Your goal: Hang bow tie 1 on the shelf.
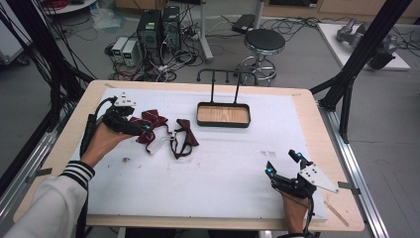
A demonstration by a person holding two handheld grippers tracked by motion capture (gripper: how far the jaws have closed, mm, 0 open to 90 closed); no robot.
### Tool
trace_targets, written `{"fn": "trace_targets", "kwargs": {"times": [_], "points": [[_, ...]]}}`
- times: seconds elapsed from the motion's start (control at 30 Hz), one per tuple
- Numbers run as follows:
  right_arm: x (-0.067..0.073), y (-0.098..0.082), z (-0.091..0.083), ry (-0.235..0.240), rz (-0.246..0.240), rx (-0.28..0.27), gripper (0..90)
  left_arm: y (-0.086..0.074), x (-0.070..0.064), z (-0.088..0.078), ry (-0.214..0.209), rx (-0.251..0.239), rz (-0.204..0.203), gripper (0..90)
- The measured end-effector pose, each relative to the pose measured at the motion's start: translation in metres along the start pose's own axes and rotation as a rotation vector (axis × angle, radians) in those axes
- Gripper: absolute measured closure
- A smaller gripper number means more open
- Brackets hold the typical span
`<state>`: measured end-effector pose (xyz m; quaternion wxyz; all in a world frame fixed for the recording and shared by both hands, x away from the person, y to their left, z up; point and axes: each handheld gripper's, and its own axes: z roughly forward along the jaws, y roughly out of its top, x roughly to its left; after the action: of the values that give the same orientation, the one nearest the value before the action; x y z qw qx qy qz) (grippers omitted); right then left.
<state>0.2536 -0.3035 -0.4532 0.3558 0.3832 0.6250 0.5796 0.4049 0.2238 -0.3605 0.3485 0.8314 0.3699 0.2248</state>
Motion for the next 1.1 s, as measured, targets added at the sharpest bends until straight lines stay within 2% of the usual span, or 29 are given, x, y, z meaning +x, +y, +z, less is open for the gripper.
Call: {"fn": "trace_targets", "kwargs": {"times": [0.4,0.6,0.77,1.03,1.1], "points": [[0.0,0.0,0.0,0.001,0.012,0.002,9.7,0.006,0.003,0.028,0.026,0.104,-0.018,15.8],[0.0,0.0,0.0,0.0,0.012,0.001,9.7,0.015,0.007,0.042,0.034,0.167,-0.046,16.3],[0.0,0.0,0.0,0.002,0.012,0.002,9.7,0.019,0.009,0.054,0.032,0.23,-0.062,19.0],[0.0,0.0,0.0,0.002,0.017,-0.002,9.7,0.02,0.011,0.065,0.008,0.289,-0.088,25.2],[0.0,0.0,-0.001,0.003,0.017,0.002,9.7,0.02,0.011,0.066,0.016,0.298,-0.087,26.6]]}}
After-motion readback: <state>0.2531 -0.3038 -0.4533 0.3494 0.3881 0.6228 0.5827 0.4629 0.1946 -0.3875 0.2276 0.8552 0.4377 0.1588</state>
